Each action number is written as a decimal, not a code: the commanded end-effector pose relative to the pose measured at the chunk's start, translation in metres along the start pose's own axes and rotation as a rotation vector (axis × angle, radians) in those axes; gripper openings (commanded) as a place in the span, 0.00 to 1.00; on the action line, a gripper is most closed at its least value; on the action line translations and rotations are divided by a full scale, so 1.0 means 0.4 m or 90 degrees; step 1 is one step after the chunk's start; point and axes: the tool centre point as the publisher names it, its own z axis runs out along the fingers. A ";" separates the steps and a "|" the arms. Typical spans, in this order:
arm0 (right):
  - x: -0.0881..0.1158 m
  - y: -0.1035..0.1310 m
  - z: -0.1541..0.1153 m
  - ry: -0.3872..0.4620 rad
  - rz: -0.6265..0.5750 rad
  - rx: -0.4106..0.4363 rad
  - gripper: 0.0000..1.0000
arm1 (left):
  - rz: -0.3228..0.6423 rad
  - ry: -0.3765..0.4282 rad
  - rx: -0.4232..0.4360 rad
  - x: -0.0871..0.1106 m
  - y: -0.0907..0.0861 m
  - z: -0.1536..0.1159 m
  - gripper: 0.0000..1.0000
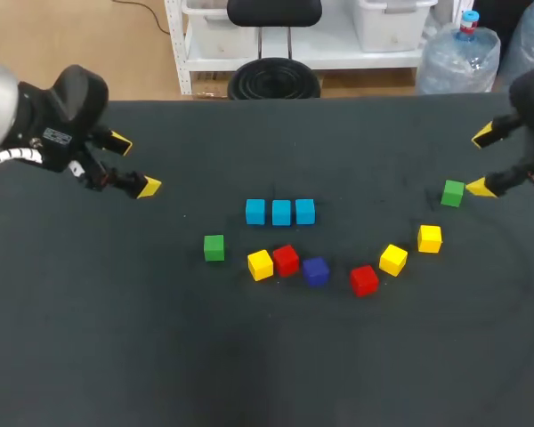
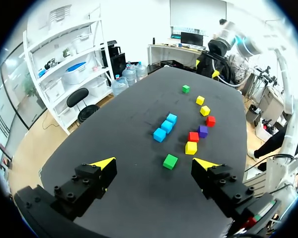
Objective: Place the blue cubes, place green cubes on the blue cubes, place the yellow cubes on the green cubes, then place the red cubes on the yellow cubes, and place purple cube on the red cubes.
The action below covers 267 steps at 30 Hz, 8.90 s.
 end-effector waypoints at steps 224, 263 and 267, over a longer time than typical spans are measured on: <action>-0.379 0.102 0.530 0.253 -0.146 -0.096 0.00 | -0.001 0.005 -0.002 -0.004 -0.001 -0.001 1.00; -0.351 0.098 0.548 0.266 -0.135 -0.109 0.00 | -0.001 0.005 -0.002 -0.004 -0.001 -0.001 1.00; -0.353 0.097 0.549 0.265 -0.135 -0.109 0.00 | -0.001 0.005 -0.002 -0.004 -0.001 -0.001 1.00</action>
